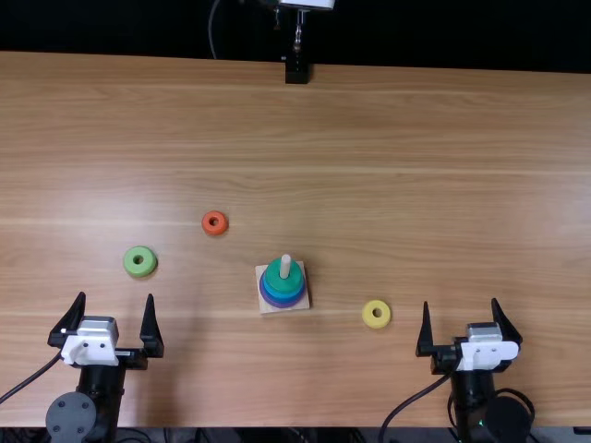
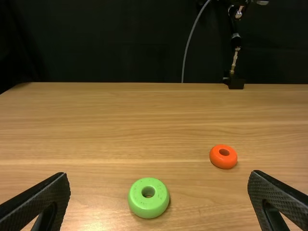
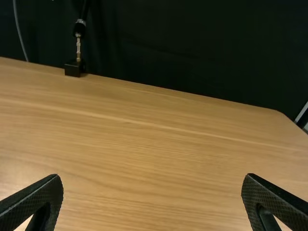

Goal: Build the Hanoi tower: stack the rings onto the peg from bottom to top in this color order: purple, dark blue, light blue, dark green, light green, yellow, orange.

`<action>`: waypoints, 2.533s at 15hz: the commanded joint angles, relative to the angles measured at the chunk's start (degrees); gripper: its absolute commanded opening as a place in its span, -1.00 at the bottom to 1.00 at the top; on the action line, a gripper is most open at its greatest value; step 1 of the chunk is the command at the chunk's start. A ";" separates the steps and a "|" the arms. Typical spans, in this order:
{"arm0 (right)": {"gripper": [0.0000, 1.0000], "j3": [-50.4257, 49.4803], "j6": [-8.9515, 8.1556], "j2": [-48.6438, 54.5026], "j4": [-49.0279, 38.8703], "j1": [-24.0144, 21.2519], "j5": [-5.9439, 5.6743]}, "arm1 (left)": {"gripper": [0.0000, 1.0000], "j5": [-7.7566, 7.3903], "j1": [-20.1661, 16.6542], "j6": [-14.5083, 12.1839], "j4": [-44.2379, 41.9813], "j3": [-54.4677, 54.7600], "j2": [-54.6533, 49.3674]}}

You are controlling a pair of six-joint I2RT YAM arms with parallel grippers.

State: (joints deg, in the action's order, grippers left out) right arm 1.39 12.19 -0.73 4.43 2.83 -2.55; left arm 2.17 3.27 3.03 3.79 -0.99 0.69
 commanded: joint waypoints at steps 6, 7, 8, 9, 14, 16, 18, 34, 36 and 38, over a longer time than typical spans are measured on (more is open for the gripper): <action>1.00 -0.77 -2.48 0.73 1.01 -0.90 -1.57 | 1.00 0.04 -0.54 -0.50 0.85 0.99 -0.69; 1.00 -0.77 -2.48 0.73 1.01 -0.90 -1.57 | 1.00 0.04 -0.54 -0.50 0.85 0.99 -0.69; 1.00 -0.77 -2.48 0.73 1.01 -0.81 -1.57 | 1.00 0.04 -0.54 -0.50 0.85 0.99 -0.69; 1.00 -0.77 -2.48 0.73 1.01 -0.90 -1.57 | 1.00 0.04 -0.54 -0.50 0.85 0.99 -0.69; 1.00 -0.77 -2.48 0.73 1.01 -0.90 -1.57 | 1.00 0.04 -0.54 -0.50 0.85 0.99 -0.69; 1.00 -0.77 -2.48 0.73 0.91 -0.90 -1.57 | 1.00 0.04 -0.54 -0.50 0.85 0.99 -0.69; 1.00 -0.77 -2.48 0.73 1.01 -0.90 -1.57 | 1.00 0.15 -0.54 -0.50 0.85 0.99 -0.69; 1.00 -0.77 -2.48 0.73 1.01 -0.90 -1.57 | 1.00 -0.17 -2.13 -0.60 -6.01 -26.43 32.36; 1.00 -0.77 -2.48 0.73 0.91 -0.90 -1.57 | 1.00 -0.28 -2.21 -0.60 -5.90 -30.38 40.88; 1.00 -0.77 -2.48 0.73 1.01 -0.90 -1.57 | 1.00 -0.28 -3.71 -0.60 -2.84 -35.92 51.34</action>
State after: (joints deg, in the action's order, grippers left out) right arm 1.39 10.17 -0.73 4.43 2.83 -2.63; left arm 2.13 0.40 3.01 1.72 -34.59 50.81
